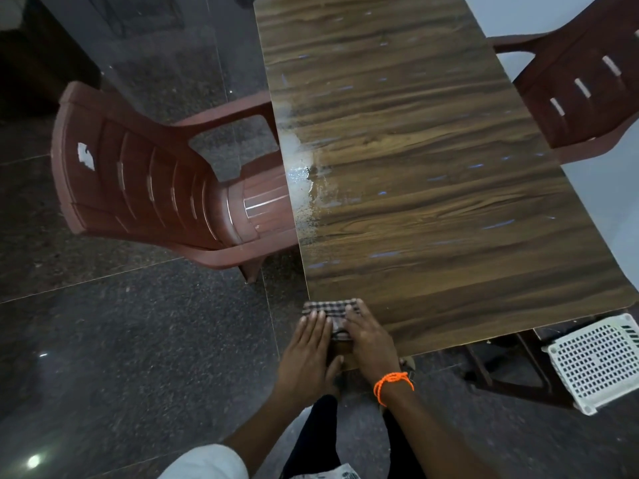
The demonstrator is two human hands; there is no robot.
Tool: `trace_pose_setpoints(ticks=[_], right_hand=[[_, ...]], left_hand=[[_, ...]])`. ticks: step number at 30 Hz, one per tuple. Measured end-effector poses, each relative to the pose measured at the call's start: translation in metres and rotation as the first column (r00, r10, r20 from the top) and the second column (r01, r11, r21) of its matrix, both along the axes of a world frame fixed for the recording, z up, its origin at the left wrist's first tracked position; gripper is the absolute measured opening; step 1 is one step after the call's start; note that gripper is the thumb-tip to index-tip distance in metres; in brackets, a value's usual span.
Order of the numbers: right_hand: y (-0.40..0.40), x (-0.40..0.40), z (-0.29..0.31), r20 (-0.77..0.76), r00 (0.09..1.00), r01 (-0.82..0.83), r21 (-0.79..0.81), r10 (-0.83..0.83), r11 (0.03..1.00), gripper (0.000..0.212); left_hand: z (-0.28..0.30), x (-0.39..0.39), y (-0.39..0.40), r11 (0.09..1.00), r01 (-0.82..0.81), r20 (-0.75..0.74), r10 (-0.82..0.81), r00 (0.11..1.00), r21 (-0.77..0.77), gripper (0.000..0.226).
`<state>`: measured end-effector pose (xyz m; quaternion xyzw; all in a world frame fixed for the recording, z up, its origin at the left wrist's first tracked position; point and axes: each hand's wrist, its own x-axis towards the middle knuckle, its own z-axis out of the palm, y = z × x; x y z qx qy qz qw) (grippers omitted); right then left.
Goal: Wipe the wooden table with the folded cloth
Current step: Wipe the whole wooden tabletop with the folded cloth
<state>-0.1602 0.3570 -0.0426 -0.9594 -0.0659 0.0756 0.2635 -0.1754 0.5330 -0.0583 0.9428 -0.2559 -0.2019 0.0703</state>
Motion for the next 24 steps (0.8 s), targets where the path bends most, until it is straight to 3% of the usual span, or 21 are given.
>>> trace_pose_setpoints(ticks=[5,9,14,18,24], right_hand=[[-0.026,0.017,-0.004,-0.012,0.989,0.148,-0.005,-0.148,0.989,0.041],[-0.035,0.05,-0.006,-0.017,0.976,0.217,-0.026,-0.218,0.976,0.033],[-0.024,0.096,-0.002,0.007,0.98,0.199,0.034,-0.199,0.98,0.026],[0.005,0.12,-0.004,-0.039,0.993,0.109,-0.012,-0.109,0.994,0.03],[0.033,0.093,-0.005,-0.05,0.998,0.026,-0.001,-0.026,1.0,0.035]], left_hand=[[0.004,0.034,-0.039,0.999,0.048,-0.025,-0.048,0.999,0.025,0.076],[0.005,0.074,-0.052,0.994,0.085,0.044,-0.088,0.995,0.07,0.074],[0.002,0.114,-0.042,0.992,0.047,0.117,-0.061,0.991,0.119,0.073],[-0.001,0.128,-0.013,0.992,-0.007,0.127,-0.009,0.992,0.127,0.074],[-0.006,0.095,0.022,0.996,-0.007,0.082,0.0,0.997,0.09,0.076]])
